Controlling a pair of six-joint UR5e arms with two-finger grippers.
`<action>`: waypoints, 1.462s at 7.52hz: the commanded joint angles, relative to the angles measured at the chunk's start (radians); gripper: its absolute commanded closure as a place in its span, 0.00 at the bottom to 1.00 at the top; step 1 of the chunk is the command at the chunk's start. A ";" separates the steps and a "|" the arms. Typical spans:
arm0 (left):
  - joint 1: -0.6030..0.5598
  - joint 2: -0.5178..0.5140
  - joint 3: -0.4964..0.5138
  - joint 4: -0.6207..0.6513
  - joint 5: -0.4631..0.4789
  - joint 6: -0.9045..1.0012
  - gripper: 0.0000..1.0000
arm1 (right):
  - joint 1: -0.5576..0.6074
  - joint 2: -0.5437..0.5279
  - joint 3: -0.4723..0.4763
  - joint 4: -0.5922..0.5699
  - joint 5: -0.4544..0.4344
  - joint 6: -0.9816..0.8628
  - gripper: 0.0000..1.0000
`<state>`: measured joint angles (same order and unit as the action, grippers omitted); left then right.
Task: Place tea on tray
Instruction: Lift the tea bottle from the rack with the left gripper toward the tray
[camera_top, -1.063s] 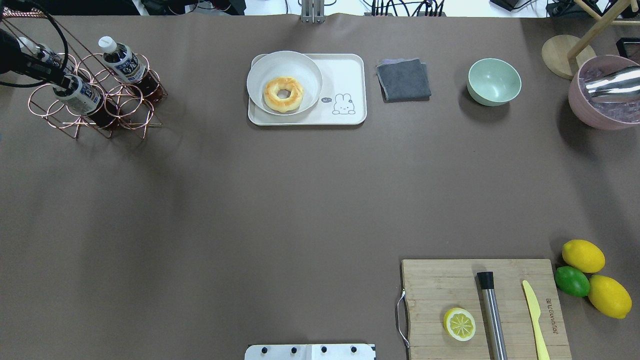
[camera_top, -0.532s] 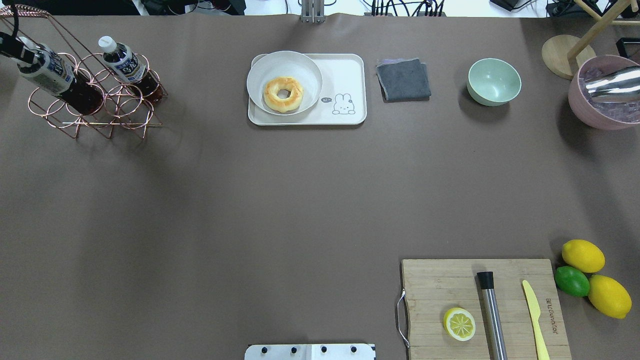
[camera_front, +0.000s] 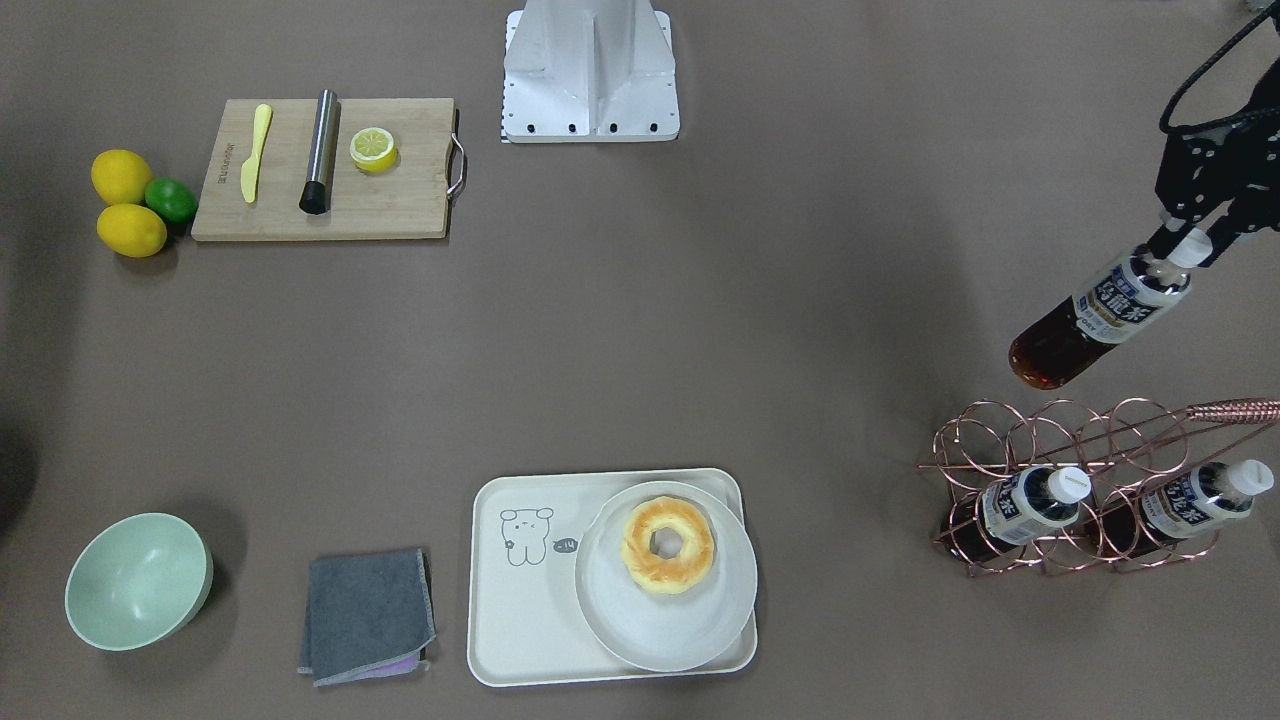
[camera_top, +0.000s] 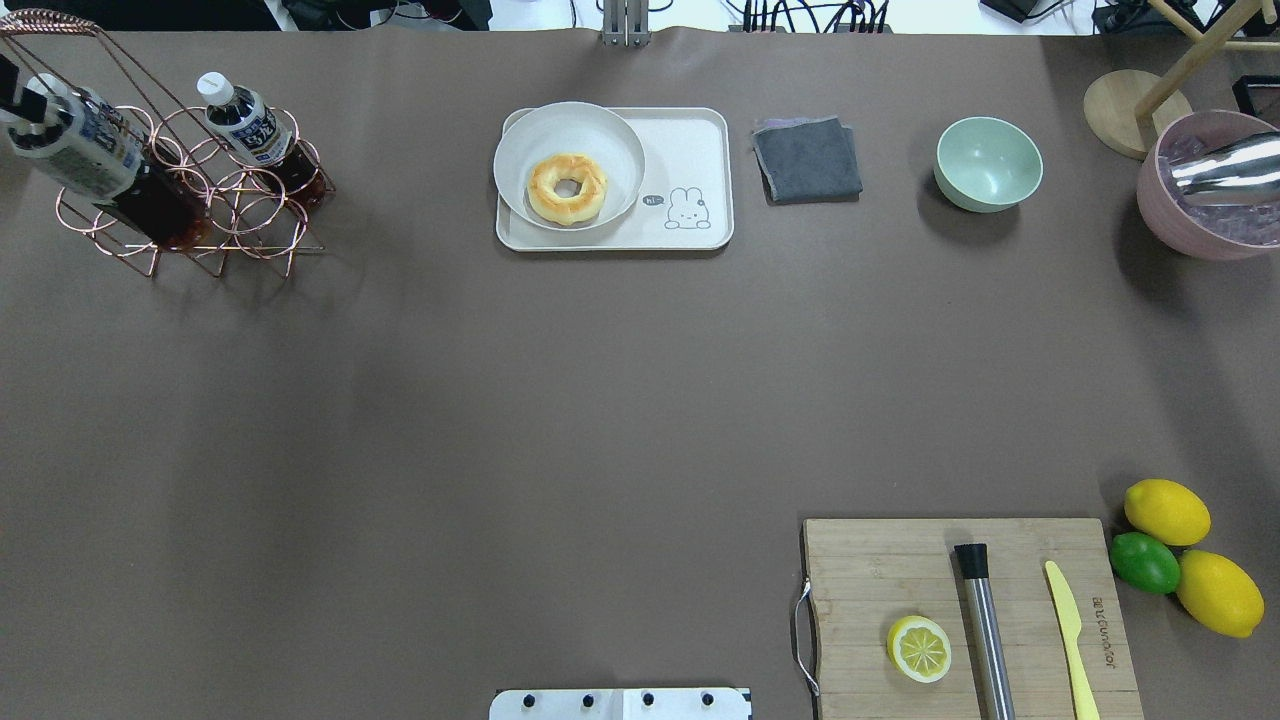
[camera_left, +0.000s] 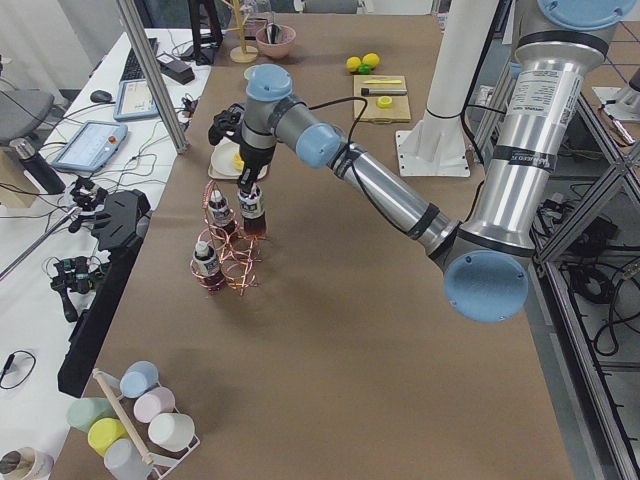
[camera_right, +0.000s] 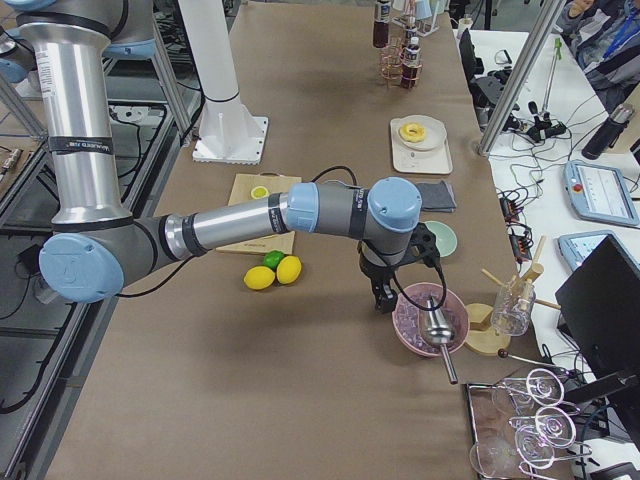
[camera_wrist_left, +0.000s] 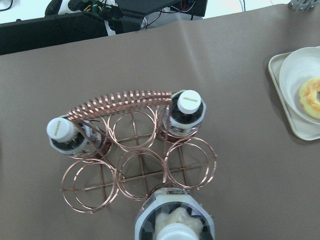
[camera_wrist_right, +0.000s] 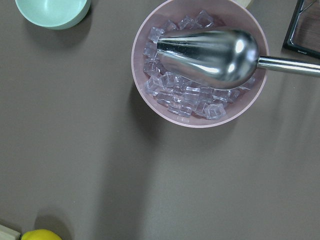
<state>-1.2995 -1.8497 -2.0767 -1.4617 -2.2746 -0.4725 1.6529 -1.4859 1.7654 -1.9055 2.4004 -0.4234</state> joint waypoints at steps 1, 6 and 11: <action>0.191 -0.216 -0.026 0.165 0.102 -0.295 1.00 | -0.001 0.003 0.002 0.000 -0.001 -0.002 0.00; 0.610 -0.600 0.159 0.282 0.395 -0.724 1.00 | -0.005 0.006 0.005 0.002 0.000 -0.002 0.00; 0.747 -0.602 0.297 0.100 0.513 -0.839 1.00 | -0.019 0.001 0.013 0.083 -0.018 -0.014 0.00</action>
<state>-0.5788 -2.4494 -1.8065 -1.3320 -1.7907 -1.2915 1.6402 -1.4855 1.7796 -1.8366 2.3902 -0.4348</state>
